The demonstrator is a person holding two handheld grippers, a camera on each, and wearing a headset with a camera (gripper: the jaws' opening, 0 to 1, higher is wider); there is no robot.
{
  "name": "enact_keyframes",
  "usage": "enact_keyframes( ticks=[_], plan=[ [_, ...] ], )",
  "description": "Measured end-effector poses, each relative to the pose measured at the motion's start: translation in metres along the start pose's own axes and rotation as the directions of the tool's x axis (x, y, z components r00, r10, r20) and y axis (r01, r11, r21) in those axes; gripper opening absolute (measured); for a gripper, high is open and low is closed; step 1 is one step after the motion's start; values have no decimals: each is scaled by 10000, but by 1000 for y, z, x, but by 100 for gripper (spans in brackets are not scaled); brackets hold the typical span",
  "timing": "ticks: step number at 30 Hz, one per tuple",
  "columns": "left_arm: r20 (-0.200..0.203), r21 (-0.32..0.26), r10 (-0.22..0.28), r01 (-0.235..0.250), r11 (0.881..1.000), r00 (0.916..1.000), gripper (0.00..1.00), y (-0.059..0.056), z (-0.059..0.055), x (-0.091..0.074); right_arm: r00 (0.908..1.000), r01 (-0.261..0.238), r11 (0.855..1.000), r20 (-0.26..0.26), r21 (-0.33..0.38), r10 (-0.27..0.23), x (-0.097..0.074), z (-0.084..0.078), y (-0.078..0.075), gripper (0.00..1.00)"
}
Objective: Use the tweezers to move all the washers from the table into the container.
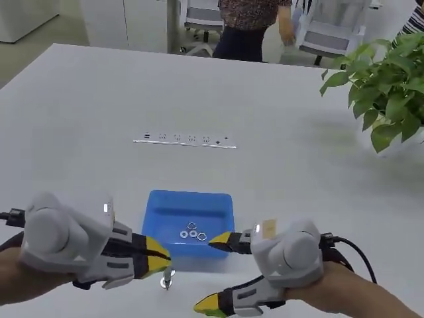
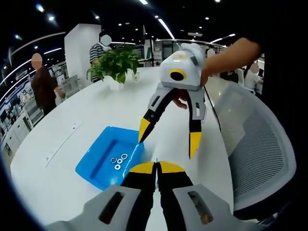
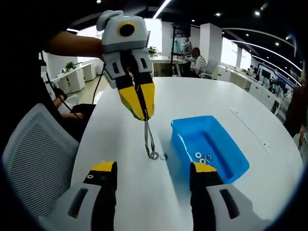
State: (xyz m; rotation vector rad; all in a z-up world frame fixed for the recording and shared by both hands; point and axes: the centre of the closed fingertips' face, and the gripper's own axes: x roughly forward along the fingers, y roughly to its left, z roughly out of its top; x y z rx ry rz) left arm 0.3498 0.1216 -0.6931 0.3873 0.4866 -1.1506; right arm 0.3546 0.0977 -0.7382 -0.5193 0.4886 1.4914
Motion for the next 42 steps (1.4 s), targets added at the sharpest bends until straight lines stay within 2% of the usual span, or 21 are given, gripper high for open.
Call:
enact_keyframes(
  ticks=[5,12,21,29,34,42],
  plan=[
    [-51,44,-59,59,10000,10000,5,0,0,0,9988,-459,9979,-181,-462,451,11,4,3,52],
    [-39,-14,9,-10,10000,10000,5,0,0,0,9941,-1029,9858,-473,-1325,974,28,10,3,36],
    [-33,-74,9,-9,10000,10000,5,-1,-1,0,9822,-1823,9664,-794,-1809,1704,46,12,7,27],
    [-48,-111,-37,36,9999,10000,5,-3,-2,-1,9739,-2178,9425,-1192,-2535,1930,57,9,7,16],
    [-62,-144,15,-16,9999,10000,5,-2,-3,-2,9636,-2585,9224,-1443,-2870,2252,61,6,13,11],
    [-98,-163,1,-3,9999,10000,5,-3,-5,-3,9633,-2600,9205,-1448,-2918,2261,62,6,14,10]
  ],
)
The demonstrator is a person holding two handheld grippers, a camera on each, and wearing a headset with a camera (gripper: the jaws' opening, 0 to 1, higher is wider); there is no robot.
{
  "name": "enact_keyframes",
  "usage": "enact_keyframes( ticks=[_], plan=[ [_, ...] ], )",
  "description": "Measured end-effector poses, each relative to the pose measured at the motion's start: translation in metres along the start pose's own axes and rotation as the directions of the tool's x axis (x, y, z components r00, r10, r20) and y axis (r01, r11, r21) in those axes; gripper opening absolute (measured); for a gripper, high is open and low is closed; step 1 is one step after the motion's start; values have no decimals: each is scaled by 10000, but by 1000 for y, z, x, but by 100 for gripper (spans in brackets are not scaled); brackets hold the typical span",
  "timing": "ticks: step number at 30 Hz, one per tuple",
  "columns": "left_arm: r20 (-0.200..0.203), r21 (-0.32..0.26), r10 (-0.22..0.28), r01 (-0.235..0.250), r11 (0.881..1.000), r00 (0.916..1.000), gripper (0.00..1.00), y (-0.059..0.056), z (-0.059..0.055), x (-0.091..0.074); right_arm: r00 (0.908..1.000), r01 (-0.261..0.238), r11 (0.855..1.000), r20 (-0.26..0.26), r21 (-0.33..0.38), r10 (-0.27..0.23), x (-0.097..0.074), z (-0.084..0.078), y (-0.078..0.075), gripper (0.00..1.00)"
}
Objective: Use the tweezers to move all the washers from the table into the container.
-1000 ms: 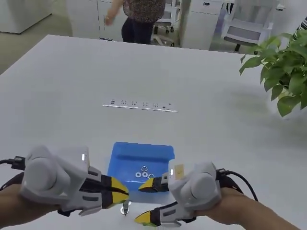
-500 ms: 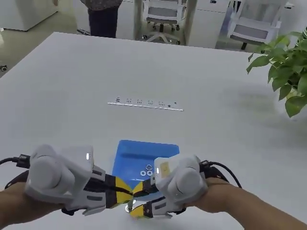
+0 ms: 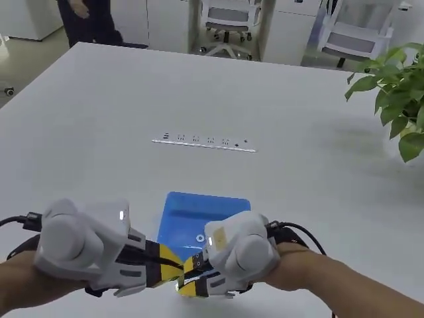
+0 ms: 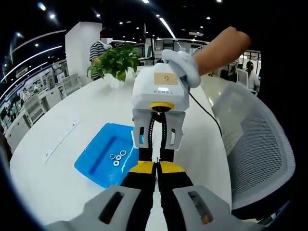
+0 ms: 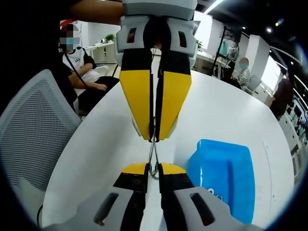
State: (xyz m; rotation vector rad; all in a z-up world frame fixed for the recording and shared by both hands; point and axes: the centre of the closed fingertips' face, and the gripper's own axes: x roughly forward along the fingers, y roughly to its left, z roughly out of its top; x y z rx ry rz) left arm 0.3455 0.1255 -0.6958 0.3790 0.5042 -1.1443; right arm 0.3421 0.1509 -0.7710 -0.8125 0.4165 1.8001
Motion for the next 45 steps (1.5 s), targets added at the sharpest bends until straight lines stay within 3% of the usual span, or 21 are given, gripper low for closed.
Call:
enact_keyframes(
  ticks=[15,24,31,35,45],
  plan=[
    [-82,78,118,-117,9999,9999,6,1,-1,-1,9997,235,9988,69,419,-238,-1,1,0,9],
    [145,-81,290,-289,9995,9995,8,2,6,-7,9986,395,9968,323,688,-418,-6,8,-2,9],
    [574,-119,575,-569,9983,9967,20,4,16,-13,9963,594,9928,553,1044,-655,-13,16,-8,9],
    [658,-158,731,-722,9973,9951,25,5,16,-17,9954,672,9914,602,1124,-743,-17,19,-8,9],
    [873,-628,1135,-1083,9921,9897,53,6,14,-23,9921,905,9874,743,1298,-1007,-30,28,-13,9]
  ],
)
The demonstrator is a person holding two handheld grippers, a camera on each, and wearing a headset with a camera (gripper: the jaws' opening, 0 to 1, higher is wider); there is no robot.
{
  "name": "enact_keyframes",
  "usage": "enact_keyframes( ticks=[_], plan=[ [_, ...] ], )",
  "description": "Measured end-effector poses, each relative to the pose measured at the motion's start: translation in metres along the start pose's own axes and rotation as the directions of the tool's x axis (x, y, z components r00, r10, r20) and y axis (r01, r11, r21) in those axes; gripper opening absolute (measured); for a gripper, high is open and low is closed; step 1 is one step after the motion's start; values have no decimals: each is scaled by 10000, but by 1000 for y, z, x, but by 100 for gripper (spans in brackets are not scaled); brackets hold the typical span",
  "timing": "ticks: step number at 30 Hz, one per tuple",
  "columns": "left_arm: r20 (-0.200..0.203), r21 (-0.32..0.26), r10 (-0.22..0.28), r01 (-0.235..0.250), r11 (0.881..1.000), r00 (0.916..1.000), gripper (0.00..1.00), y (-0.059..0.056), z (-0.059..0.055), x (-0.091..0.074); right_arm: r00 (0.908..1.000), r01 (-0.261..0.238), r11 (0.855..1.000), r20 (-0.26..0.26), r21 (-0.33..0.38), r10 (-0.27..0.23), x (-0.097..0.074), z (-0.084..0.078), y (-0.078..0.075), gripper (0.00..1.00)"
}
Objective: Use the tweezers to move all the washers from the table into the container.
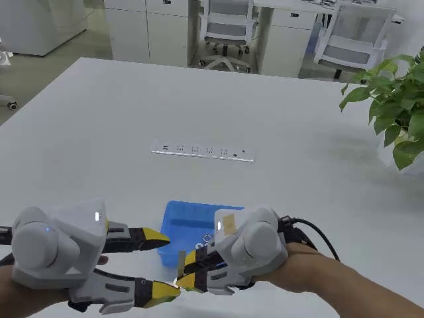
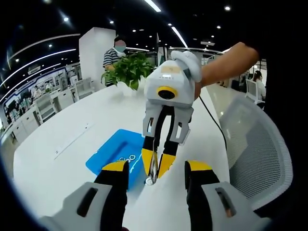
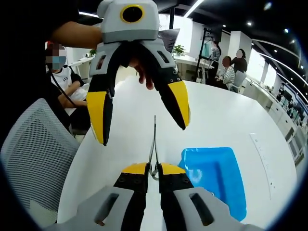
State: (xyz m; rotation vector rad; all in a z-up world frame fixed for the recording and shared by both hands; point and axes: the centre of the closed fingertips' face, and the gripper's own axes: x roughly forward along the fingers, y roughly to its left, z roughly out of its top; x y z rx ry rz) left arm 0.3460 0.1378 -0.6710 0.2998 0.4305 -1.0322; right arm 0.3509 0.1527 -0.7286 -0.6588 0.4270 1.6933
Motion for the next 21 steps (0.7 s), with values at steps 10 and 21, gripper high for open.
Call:
enact_keyframes(
  ticks=[10,21],
  plan=[
    [18,-666,260,-259,9974,9997,79,-1,-3,-2,9998,186,9998,101,54,-187,-16,12,-10,9],
    [192,-974,681,-659,9931,9975,96,0,-3,-8,9984,512,9986,233,99,-514,-30,21,-28,9]
  ],
)
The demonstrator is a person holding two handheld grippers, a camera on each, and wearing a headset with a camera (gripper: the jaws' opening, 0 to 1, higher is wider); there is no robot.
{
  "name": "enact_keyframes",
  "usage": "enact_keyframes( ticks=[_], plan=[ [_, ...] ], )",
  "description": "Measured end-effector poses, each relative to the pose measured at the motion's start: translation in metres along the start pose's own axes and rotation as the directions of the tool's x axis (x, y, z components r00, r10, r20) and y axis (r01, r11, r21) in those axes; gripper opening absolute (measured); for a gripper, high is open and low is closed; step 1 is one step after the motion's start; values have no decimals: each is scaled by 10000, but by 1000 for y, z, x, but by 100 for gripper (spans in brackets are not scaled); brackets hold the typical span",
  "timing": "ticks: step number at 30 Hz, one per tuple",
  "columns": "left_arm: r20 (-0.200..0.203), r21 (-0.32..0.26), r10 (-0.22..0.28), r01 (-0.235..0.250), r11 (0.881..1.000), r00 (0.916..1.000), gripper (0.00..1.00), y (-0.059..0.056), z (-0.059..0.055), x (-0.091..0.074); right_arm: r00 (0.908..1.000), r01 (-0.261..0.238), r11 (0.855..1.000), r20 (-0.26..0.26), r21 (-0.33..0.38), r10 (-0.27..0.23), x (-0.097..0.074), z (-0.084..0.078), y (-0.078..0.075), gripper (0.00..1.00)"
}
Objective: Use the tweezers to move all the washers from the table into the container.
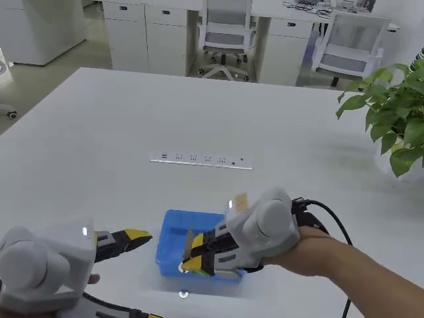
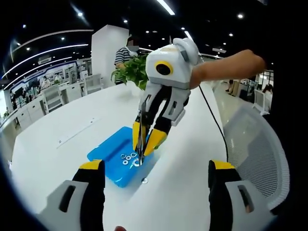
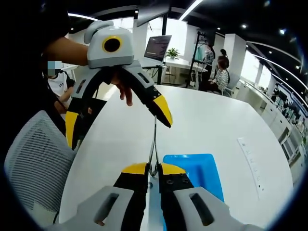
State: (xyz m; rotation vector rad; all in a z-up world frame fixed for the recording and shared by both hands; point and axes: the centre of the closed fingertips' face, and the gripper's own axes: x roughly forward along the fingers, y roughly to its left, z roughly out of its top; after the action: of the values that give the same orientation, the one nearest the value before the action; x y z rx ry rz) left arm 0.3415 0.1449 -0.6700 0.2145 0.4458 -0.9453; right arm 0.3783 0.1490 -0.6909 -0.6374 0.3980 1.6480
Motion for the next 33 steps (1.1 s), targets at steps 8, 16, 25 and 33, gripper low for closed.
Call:
enact_keyframes(
  ticks=[8,16,25,33],
  plan=[
    [65,-180,-23,24,9998,10000,99,0,-1,-1,9996,257,9996,70,-69,-256,-3,1,-18,9],
    [205,-148,69,-66,9999,9998,99,11,5,1,9995,324,9994,56,-87,-324,-2,-4,-30,9],
    [380,15,-35,35,10000,9993,99,24,19,12,9995,330,9994,-13,-122,-331,2,-14,-41,9],
    [466,223,-155,144,9996,9988,96,39,26,24,9996,282,9995,-95,-131,-283,5,-25,-46,9]
  ],
)
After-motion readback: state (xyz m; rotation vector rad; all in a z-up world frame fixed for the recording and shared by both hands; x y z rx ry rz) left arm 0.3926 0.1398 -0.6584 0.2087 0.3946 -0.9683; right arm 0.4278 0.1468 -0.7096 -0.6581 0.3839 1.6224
